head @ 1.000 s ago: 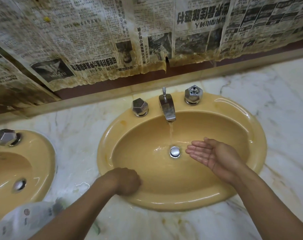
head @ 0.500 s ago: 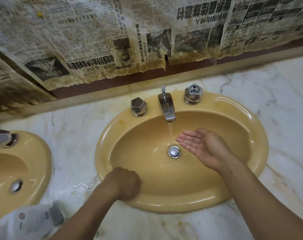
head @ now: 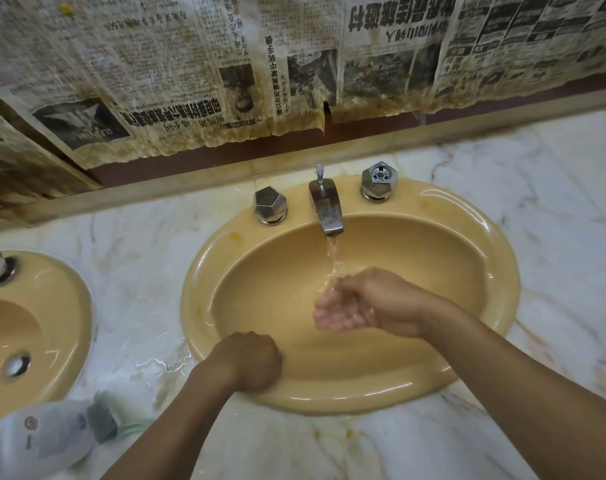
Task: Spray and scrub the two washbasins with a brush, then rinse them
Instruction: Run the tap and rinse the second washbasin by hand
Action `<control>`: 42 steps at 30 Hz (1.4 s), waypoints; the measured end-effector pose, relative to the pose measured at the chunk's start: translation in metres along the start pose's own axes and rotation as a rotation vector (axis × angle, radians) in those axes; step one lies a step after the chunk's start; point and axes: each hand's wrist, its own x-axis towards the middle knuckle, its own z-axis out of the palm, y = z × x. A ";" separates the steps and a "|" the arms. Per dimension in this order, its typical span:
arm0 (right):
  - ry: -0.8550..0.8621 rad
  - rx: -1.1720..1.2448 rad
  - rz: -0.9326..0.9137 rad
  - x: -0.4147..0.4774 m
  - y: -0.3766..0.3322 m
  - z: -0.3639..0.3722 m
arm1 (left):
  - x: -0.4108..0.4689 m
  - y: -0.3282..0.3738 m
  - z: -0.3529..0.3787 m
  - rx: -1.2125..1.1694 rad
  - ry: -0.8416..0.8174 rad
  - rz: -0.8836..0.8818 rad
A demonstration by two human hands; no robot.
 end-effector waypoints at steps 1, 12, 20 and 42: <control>0.004 -0.209 0.028 -0.010 0.011 -0.002 | 0.002 0.005 -0.004 -0.040 -0.040 0.006; 0.221 -0.862 -0.007 -0.070 0.061 -0.034 | 0.006 0.040 -0.038 -0.291 -0.087 0.174; 0.247 -1.093 -0.040 -0.057 0.069 -0.014 | 0.083 0.049 -0.100 -1.736 0.077 0.003; 0.085 -1.107 0.384 0.009 0.075 -0.025 | 0.042 0.056 -0.102 -1.623 -0.295 0.035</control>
